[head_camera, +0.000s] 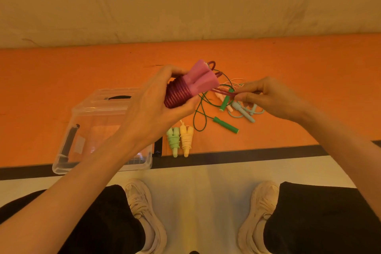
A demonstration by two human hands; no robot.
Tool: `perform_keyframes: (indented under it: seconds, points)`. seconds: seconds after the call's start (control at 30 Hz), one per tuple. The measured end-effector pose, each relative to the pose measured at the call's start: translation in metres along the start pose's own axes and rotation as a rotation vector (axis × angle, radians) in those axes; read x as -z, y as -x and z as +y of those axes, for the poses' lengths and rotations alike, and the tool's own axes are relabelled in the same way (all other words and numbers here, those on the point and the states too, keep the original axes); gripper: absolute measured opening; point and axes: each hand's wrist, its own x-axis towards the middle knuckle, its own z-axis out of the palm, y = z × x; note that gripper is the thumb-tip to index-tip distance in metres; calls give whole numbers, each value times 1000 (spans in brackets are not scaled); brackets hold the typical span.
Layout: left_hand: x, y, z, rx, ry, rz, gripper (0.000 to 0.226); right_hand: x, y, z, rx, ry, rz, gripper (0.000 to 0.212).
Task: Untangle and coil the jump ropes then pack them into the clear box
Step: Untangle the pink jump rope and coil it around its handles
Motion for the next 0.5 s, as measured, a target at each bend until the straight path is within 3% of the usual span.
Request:
perform_keyframes:
  seconds: [0.17, 0.27, 0.5]
  points:
    - [-5, -1, -12, 21, -36, 3, 51, -26, 15, -10, -1, 142, -207, 11]
    - [-5, -1, -14, -4, -86, -14, 60, -36, 28, -28, 65, 153, -284, 23]
    - [-4, 1, -5, -134, -408, -86, 64, -27, 42, -42, 61, -235, -274, 20]
